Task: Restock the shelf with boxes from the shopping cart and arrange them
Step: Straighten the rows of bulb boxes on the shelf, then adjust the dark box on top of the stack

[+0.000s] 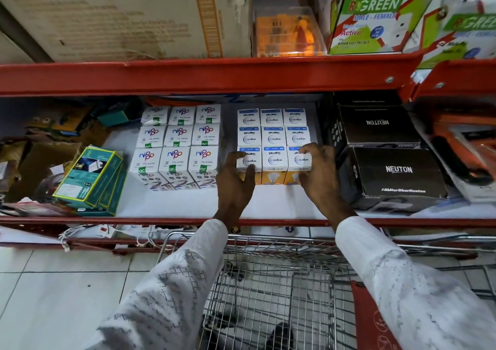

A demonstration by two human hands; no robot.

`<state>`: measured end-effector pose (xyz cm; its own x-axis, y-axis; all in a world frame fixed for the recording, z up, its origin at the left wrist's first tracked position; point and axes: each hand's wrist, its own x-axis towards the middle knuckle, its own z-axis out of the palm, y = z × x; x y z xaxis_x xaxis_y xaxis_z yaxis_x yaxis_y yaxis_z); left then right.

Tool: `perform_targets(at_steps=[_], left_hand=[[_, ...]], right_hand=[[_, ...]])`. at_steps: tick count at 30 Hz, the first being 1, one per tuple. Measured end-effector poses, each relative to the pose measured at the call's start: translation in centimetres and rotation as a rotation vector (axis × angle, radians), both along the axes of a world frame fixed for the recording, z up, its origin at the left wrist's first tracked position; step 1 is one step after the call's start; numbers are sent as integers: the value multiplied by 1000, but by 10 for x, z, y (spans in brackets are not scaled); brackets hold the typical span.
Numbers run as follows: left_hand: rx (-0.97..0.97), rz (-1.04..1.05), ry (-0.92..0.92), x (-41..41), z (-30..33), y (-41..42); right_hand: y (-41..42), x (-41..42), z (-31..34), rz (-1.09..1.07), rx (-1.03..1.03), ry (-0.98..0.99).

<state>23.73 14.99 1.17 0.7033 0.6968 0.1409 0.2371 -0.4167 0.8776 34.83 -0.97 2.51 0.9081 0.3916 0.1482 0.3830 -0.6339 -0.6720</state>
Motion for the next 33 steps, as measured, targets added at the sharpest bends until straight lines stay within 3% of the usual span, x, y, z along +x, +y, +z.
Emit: perform_targets(at_steps=[12, 22, 28, 33], left_hand=[[10, -18, -5, -4, 9, -4], [350, -147, -13, -21, 58, -26], [255, -248, -72, -2, 78, -81], [238, -388, 11, 24, 79, -134]], right_hand=[[0, -5, 1, 6, -62, -17], [-12, -33, 49, 44, -370, -250], [-70, -35, 75, 29, -342, -344], [-127, -16, 77, -52, -389, -332]])
